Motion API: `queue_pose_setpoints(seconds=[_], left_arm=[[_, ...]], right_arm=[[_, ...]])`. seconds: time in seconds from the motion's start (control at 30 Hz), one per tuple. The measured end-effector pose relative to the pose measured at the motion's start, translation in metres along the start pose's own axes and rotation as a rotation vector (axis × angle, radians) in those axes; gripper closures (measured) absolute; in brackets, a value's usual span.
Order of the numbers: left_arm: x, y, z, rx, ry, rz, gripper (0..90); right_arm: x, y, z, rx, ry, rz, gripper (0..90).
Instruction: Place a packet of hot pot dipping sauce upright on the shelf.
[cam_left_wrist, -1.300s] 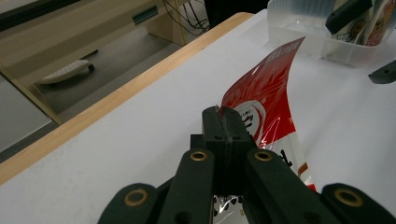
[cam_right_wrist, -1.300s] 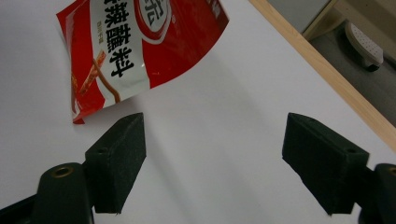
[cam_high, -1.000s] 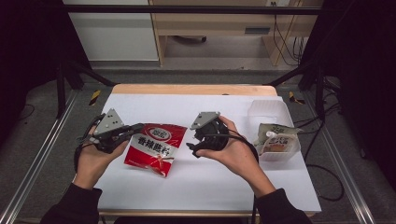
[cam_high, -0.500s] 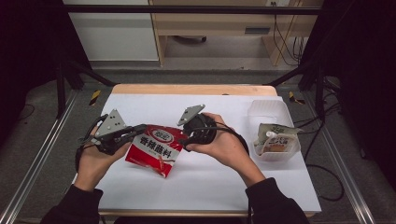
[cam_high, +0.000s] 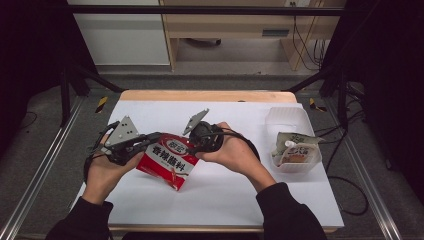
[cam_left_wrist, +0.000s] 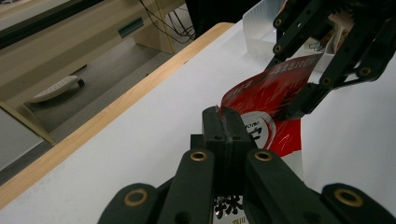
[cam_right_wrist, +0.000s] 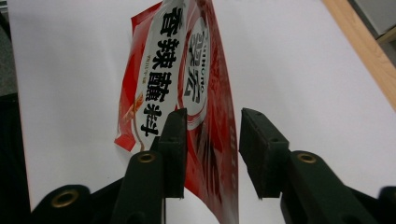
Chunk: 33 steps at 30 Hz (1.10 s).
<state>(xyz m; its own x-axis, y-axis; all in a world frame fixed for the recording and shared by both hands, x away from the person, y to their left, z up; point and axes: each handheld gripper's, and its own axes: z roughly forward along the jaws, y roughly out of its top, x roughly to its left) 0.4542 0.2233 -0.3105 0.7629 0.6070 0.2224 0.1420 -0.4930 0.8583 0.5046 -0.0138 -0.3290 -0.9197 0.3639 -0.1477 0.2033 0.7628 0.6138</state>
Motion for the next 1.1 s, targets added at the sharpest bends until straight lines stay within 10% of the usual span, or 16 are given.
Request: queue_pose_setpoints(seconds=[0.6,0.83,1.1], left_arm=[[0.006,-0.004,-0.001,0.005,-0.030,-0.026,90.0],[0.010,-0.021,-0.002,0.005,0.040,-0.068,41.9],[0.016,-0.071,0.003,0.035,0.086,-0.170,21.5]], right_arm=[[-0.003,0.003,0.008,0.041,0.052,0.005,89.5],[-0.005,0.006,0.011,0.041,0.042,0.005,89.7],[-0.010,0.012,0.009,0.047,0.035,0.009,89.8]])
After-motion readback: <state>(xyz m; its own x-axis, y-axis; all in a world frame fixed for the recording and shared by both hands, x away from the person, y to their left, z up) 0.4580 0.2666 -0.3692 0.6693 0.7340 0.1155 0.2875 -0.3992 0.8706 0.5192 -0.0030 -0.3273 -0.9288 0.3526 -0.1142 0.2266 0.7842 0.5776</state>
